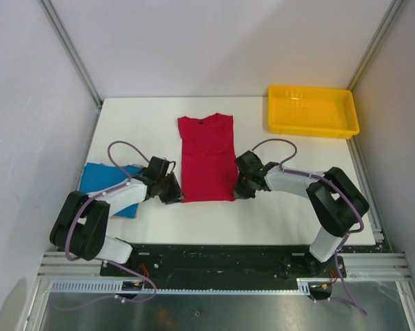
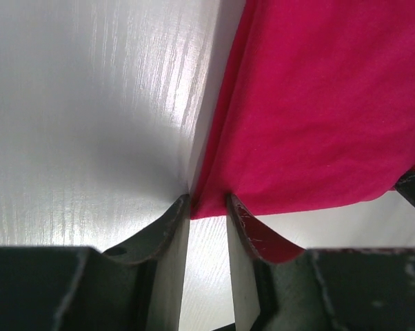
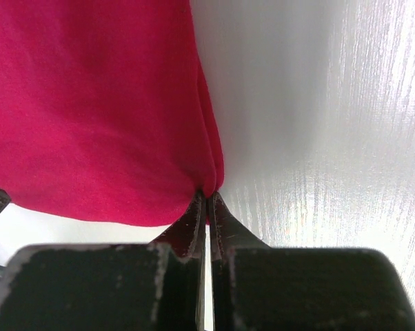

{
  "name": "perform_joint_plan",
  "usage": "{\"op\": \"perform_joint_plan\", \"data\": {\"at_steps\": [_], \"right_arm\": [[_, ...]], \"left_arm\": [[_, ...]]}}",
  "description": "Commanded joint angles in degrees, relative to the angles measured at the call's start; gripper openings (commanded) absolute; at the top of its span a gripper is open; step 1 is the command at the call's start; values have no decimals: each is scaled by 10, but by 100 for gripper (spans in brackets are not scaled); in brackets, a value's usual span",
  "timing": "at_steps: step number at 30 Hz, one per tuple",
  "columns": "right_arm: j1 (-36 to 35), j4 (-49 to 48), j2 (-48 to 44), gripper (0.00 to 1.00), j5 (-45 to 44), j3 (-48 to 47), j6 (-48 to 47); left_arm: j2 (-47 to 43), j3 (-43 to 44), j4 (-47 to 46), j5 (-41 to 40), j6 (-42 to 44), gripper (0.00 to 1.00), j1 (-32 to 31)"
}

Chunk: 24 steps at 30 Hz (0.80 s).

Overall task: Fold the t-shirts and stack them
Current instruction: Grab one side of the 2/3 rectangular tshirt with both arms

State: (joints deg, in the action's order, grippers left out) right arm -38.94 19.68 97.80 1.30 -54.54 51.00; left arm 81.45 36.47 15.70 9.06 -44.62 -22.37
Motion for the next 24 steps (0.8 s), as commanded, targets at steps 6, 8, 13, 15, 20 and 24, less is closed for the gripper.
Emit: {"op": "perform_joint_plan", "data": {"at_steps": [6,8,13,15,20,24], "right_arm": [[0,2,32,0,-20,8,-3],[1,0,33,0,-20,8,-3],[1,0,31,0,-20,8,-6],[1,5,27,0,-20,8,-9],[-1,29,5,0,-20,8,-22],[-13,46,-30,0,-2,18,-25]], "left_arm": [[19,-4,-4,-24,-1,29,0],[21,-6,-4,-25,0,26,-3],[20,-7,-3,-23,-1,10,-10],[11,-9,-1,-19,-1,3,-11],[-28,-15,18,1,2,0,-13],[-72,-28,48,22,15,0,-19]]}}
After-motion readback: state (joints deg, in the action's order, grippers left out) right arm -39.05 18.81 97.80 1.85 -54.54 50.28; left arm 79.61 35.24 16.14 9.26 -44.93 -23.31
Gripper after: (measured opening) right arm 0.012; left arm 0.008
